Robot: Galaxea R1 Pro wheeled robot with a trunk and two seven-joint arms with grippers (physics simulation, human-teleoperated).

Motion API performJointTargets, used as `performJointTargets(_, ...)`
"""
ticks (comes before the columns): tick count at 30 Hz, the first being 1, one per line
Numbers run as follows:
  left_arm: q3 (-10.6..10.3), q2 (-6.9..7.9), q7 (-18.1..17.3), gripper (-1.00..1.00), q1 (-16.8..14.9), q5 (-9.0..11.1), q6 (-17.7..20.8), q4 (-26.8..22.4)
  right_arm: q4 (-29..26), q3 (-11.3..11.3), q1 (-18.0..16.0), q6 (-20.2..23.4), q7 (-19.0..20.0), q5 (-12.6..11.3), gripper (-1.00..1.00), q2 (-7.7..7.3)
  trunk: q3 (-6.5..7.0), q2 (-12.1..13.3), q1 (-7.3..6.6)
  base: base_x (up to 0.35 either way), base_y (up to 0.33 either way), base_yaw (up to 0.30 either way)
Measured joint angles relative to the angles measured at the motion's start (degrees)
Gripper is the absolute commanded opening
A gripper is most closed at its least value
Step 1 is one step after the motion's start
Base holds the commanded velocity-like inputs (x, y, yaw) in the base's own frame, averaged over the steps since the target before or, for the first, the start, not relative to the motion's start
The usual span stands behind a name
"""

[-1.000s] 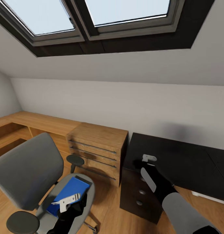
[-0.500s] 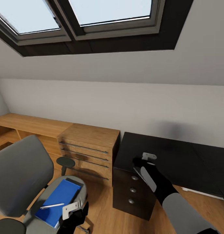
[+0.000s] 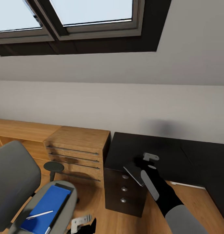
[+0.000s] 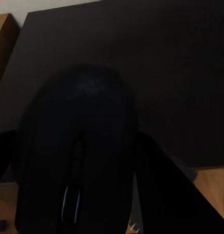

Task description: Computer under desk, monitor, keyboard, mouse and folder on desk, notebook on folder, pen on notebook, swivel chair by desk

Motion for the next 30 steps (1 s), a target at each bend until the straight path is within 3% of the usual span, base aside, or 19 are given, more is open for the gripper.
performJointTargets(8,-0.2,0.13,-0.1,1.00,0.0,0.0,0.1,7.9,-0.4,0.0,0.8,0.5,-0.2,-0.2,-1.00,0.03,0.23,0.0,0.00,0.000,0.000,-0.249)
performJointTargets(12,-0.2,0.16,-0.1,1.00,0.0,-0.3,-0.1,15.3,-0.4,0.0,1.2,0.5,-0.4,-0.5,-1.00,0.18,0.34,0.0,0.00,0.000,0.000,-0.249)
performJointTargets(14,-0.1,0.21,-0.2,1.00,-0.1,-0.5,-0.2,19.3,-0.5,-0.1,1.3,0.5,-1.7,-1.9,-1.00,0.25,0.40,0.0,0.00,0.000,0.000,-0.249)
performJointTargets(17,0.1,0.31,-0.1,1.00,-0.5,-0.5,-0.3,21.2,-0.5,-0.5,1.4,-0.1,-6.6,-4.8,-1.00,0.07,0.49,0.0,0.00,0.000,0.000,-0.249)
performJointTargets(19,0.2,0.38,-0.1,1.00,-0.6,-0.5,-0.3,21.5,-0.2,-1.6,1.8,-2.4,-10.0,-6.0,-1.00,0.02,0.56,0.0,0.00,0.000,0.000,-0.249)
performJointTargets(20,0.3,0.48,-0.1,1.00,-0.6,-0.5,-0.6,21.6,1.6,-2.3,2.3,-6.5,-11.4,-6.4,-1.00,0.06,0.59,0.0,0.00,0.000,0.000,-0.249)
performJointTargets(23,0.9,0.58,0.0,1.00,-0.6,-0.4,-3.0,21.7,4.2,-2.9,2.5,-11.6,-12.9,-6.7,-1.00,0.14,0.70,0.0,0.00,0.000,0.000,-0.248)
performJointTargets(24,1.8,0.60,0.0,1.00,-0.6,-0.4,-4.6,22.3,5.4,-9.0,2.6,-13.6,-15.9,-6.7,-1.00,0.45,0.74,0.0,0.00,0.000,0.000,-0.247)
performJointTargets(25,1.8,0.60,0.0,1.00,-0.6,-0.4,-4.8,22.5,5.9,-10.8,2.6,-13.8,-16.2,-6.9,-1.00,0.53,0.78,0.0,0.00,0.000,0.000,-0.246)
performJointTargets(30,1.9,0.60,0.0,1.00,-0.6,-0.3,-5.0,22.8,7.9,-14.0,2.6,-15.0,-16.3,-6.9,-1.00,0.52,1.00,0.0,0.00,0.000,0.000,-0.246)
